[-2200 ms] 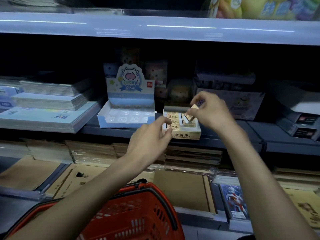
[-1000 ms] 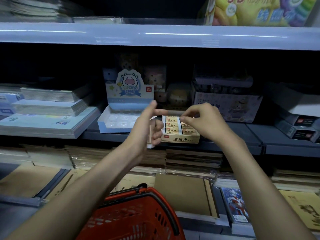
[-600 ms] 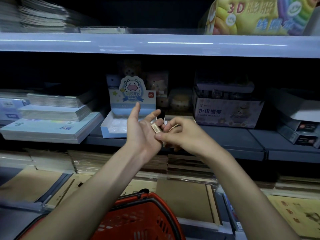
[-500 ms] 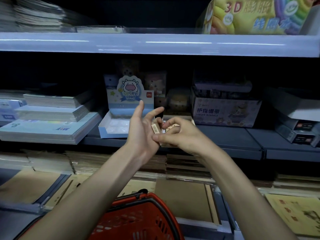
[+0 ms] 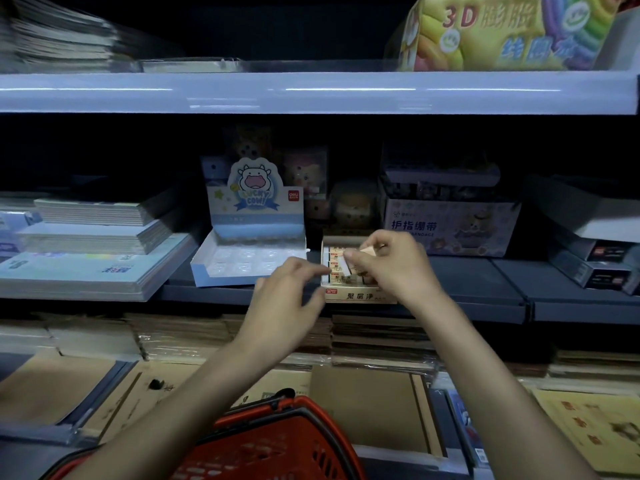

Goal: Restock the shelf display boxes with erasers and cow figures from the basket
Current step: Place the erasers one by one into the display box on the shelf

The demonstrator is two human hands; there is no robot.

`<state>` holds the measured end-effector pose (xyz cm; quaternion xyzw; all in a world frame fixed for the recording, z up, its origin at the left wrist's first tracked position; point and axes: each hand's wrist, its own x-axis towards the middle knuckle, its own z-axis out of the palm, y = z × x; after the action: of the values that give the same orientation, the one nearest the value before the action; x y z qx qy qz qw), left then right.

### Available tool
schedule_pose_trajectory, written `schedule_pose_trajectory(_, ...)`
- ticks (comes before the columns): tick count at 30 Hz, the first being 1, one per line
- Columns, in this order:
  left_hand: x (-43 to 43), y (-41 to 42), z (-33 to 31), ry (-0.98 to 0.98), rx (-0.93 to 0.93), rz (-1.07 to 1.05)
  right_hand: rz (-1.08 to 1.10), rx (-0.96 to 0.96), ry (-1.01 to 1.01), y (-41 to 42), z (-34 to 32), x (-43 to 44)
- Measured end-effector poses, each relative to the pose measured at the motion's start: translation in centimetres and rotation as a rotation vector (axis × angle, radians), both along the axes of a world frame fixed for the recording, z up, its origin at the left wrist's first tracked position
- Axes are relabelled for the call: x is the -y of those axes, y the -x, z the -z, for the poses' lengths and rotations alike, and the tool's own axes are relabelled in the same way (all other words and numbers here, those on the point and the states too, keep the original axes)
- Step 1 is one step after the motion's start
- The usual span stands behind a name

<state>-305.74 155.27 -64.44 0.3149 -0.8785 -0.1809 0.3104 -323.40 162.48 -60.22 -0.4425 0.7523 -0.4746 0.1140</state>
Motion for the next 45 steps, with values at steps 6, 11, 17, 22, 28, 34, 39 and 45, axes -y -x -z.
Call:
schedule_pose_trajectory(6,-0.3,0.7,1.0,0.176,0.047,-0.078,0.012,-0.227,-0.196,-0.2,0.3,0.8)
schedule_pose_trajectory(11,-0.5,1.3,1.4,0.18,0.015,-0.129,-0.02,-0.291,-0.277,-0.2,-0.1,1.6)
schedule_pose_trajectory(17,-0.3,1.3,1.5,0.196,0.001,-0.144,0.028,-0.36,-0.321,-1.5,0.2,3.1)
schedule_pose_trajectory(22,-0.2,1.4,1.8,0.207,-0.008,-0.157,0.095,-0.386,-0.408,-1.6,0.5,3.0)
schedule_pose_trajectory(28,0.0,1.3,2.1,0.197,-0.041,-0.151,0.056,-0.294,-0.386,-0.7,-0.8,1.7)
schedule_pose_trajectory(34,0.0,1.3,2.0,0.188,-0.033,-0.153,0.016,-0.336,-0.432,-1.0,-1.6,1.3)
schedule_pose_trajectory(39,-0.2,1.2,1.8,0.198,-0.03,-0.155,-0.065,-0.355,-0.497,-1.7,-1.9,0.8)
schedule_pose_trajectory(45,-0.6,1.0,1.2,0.243,0.011,-0.153,-0.057,-0.363,-0.498,-1.9,-2.0,0.0)
